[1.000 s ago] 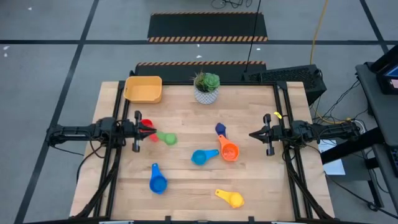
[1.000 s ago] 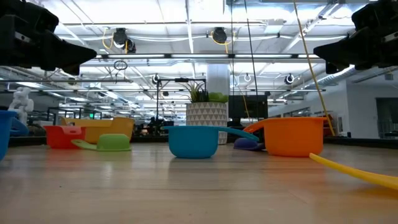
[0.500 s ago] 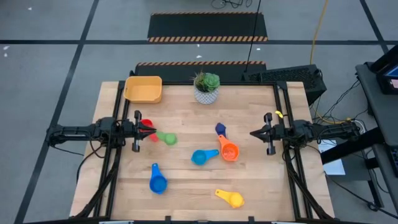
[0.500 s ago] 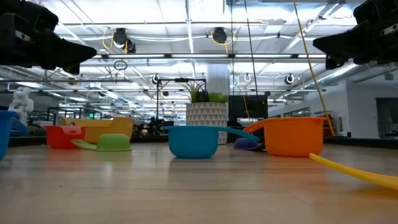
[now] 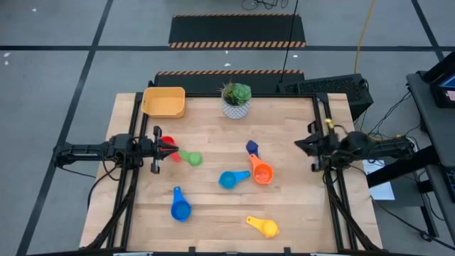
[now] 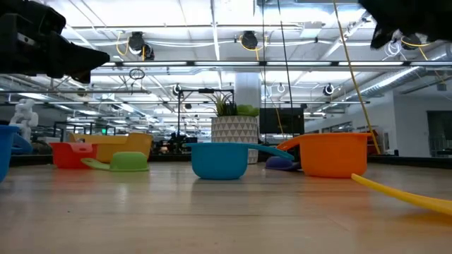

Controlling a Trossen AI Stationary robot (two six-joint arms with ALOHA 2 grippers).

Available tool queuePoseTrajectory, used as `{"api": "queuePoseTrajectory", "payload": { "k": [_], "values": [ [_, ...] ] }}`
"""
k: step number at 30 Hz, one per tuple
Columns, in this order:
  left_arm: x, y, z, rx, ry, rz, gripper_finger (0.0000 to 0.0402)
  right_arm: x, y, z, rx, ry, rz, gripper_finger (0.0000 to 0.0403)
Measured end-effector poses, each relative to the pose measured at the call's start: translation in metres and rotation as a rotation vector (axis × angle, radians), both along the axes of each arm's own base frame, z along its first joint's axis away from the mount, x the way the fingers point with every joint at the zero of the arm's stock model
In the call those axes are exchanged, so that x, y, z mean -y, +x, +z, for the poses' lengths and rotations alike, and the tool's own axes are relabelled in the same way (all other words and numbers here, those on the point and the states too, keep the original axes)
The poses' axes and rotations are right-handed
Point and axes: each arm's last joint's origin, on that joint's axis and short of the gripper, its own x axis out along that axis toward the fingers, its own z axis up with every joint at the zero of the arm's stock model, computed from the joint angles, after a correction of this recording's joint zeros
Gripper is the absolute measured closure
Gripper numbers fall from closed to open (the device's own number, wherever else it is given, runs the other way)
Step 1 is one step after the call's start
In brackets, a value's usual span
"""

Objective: Nest measuring cups in basket
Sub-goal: Put the light orange measuring cup into the yellow bin

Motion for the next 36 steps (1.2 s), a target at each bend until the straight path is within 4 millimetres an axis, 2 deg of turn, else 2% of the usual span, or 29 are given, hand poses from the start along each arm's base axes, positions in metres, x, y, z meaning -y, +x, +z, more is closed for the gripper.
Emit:
{"api": "queuePoseTrajectory", "payload": {
  "k": [2,6,9,15,21,24,29,36],
  "values": [
    [0.0,0.0,0.001,0.014,0.005,0.009,0.0364,0.0,0.001,0.017,0.003,0.017,0.005,0.0403],
    [0.0,0.0,0.002,0.021,0.005,0.016,0.0364,-0.002,0.015,0.038,-0.078,0.067,0.019,0.0403],
    [0.0,0.0,0.002,0.016,0.011,0.016,0.0364,-0.003,0.032,0.045,-0.174,0.114,-0.007,0.0403],
    [0.0,0.0,0.001,0.014,0.028,0.018,0.0364,-0.005,0.079,0.036,-0.402,0.14,-0.163,0.0403],
    [0.0,0.0,0.001,0.01,0.036,0.019,0.0364,-0.01,0.123,0.024,-0.616,0.114,-0.19,0.04],
    [-0.001,0.0,0.001,0.01,0.064,0.024,0.0364,-0.013,0.143,0.023,-0.67,0.098,-0.194,0.0388],
    [-0.002,0.0,0.001,0.007,0.075,0.086,0.0364,-0.015,0.159,0.007,-0.792,0.128,-0.213,0.0352],
    [-0.003,0.0,0.001,0.007,0.074,0.109,0.0364,-0.014,0.162,-0.007,-0.86,0.246,-0.273,0.0284]
  ]
}}
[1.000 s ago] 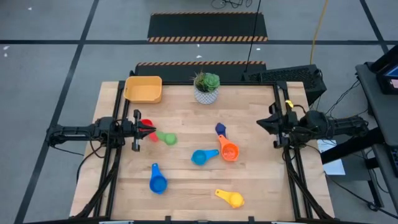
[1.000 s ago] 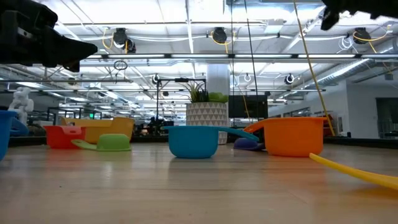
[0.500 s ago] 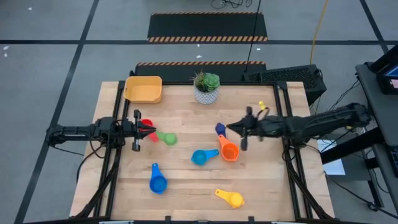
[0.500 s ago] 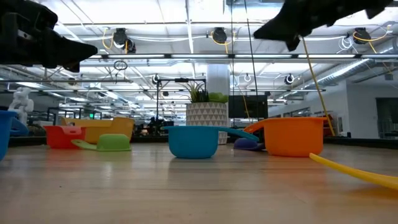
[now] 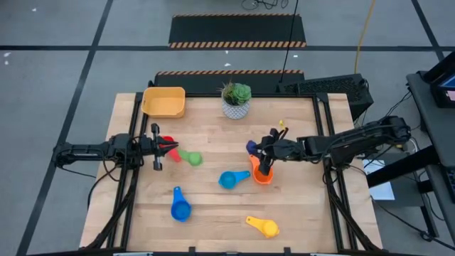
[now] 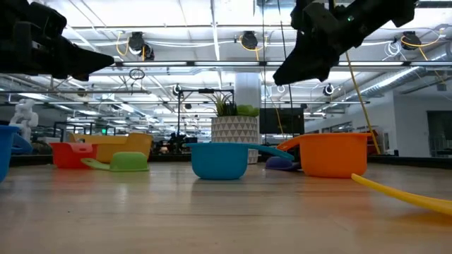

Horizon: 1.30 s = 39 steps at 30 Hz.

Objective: Nest measuring cups in basket
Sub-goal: Put the light orange measuring cup into the yellow bin

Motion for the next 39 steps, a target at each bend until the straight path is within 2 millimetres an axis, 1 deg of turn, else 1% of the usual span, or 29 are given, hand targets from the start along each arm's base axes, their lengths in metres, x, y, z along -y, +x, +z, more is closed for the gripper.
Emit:
{"api": "queuePoseTrajectory", "payload": {
  "k": [4,6,10,12,15,17,25,31,36,39],
  "values": [
    [0.0,0.0,0.0,0.0,-0.002,0.001,0.0364,0.007,-0.002,-0.007,-0.049,0.098,-0.063,0.0245],
    [0.0,0.0,0.0,0.0,-0.001,0.01,0.0364,0.011,-0.002,-0.01,-0.113,0.141,-0.074,0.023],
    [-0.001,0.0,0.001,0.004,0.0,0.036,0.0364,0.015,0.002,-0.014,-0.223,0.179,-0.088,0.021],
    [-0.001,0.0,0.001,0.011,0.008,0.042,0.0364,0.016,0.005,-0.017,-0.237,0.252,-0.059,0.0203],
    [-0.001,0.0,0.004,0.037,0.018,0.045,0.0364,0.023,0.01,-0.02,-0.239,0.409,-0.077,0.0195],
    [-0.001,-0.001,0.005,0.051,0.018,0.046,0.0364,0.029,0.011,-0.025,-0.26,0.468,-0.09,0.019],
    [-0.001,0.001,0.014,0.044,0.007,0.046,0.0364,0.052,0.006,-0.03,-0.315,0.566,-0.106,0.0174],
    [-0.001,0.006,0.014,-0.015,0.007,0.045,0.0364,0.06,0.001,-0.04,-0.363,0.629,-0.078,0.0171],
    [-0.001,0.011,0.015,-0.051,0.006,0.045,0.0364,0.063,0.006,-0.054,-0.374,0.68,-0.021,0.0171],
    [-0.002,0.014,0.017,-0.051,0.007,0.046,0.0364,0.064,0.014,-0.06,-0.345,0.703,0.017,0.0171]
  ]
}}
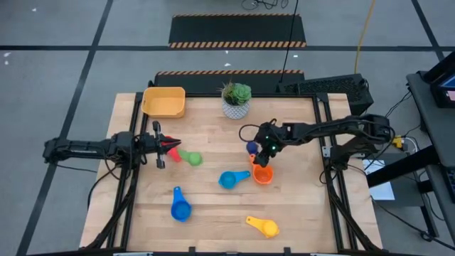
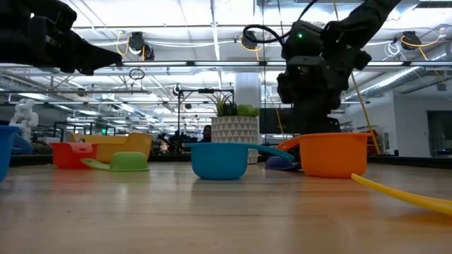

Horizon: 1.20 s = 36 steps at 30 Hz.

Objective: Nest measuring cups in basket
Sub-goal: Put the light orange measuring cup into the yellow bin

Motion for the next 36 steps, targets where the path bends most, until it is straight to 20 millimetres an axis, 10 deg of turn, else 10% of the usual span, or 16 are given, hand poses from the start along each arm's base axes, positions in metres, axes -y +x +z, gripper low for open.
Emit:
{"api": "queuePoseTrajectory", "payload": {
  "k": [13,36],
  "values": [
    [0.0,0.008,-0.001,-0.021,0.022,0.003,0.0364,-0.002,0.005,-0.004,0.043,0.063,0.079,0.0187],
    [0.0,0.008,0.004,0.037,0.017,0.002,0.0364,-0.023,0.009,-0.004,0.074,-0.08,0.178,0.0365]
  ]
}}
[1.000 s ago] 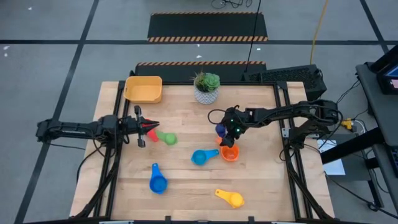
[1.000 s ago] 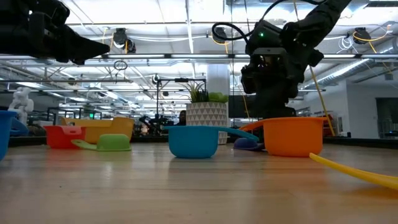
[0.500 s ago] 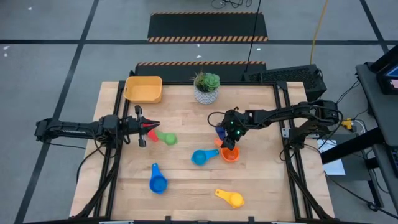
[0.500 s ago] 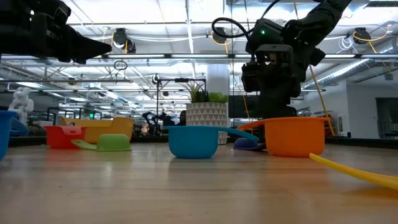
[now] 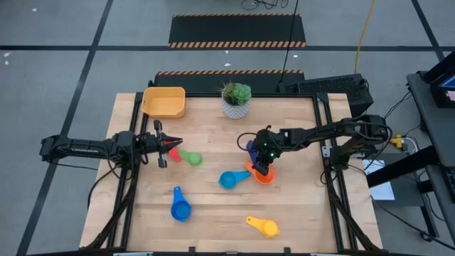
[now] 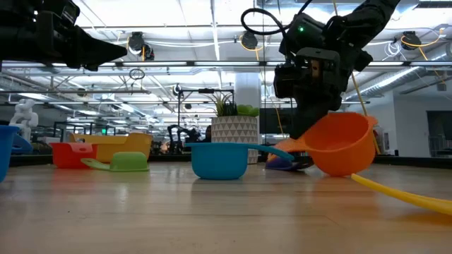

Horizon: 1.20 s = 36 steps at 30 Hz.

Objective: Nest measuring cups in basket
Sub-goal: Put the light orange measuring cup into the yellow bin

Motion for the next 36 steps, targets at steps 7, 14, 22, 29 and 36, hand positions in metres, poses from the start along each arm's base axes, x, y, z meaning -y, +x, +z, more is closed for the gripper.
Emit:
{"api": "queuePoseTrajectory", "payload": {
  "k": [7,14,22,29,36],
  "values": [
    [0.0,0.0,0.0,0.0,-0.001,0.0,0.0364,0.001,0.003,0.004,0.064,-0.046,0.014,0.0331],
    [0.0,0.0,0.0,0.002,0.002,-0.001,0.0364,0.002,-0.002,0.02,0.129,-0.159,0.049,0.0249],
    [0.0,0.0,0.001,0.016,-0.005,-0.007,0.0364,-0.006,-0.029,0.047,0.072,-0.318,-0.051,0.0203],
    [0.0,0.0,0.002,0.02,-0.005,-0.006,0.0364,-0.033,-0.057,0.054,-0.076,-0.422,-0.117,0.0202],
    [0.0,0.001,0.005,0.065,-0.034,-0.008,0.0364,-0.04,-0.055,0.042,-0.14,-0.568,-0.099,0.0202]
  ]
}}
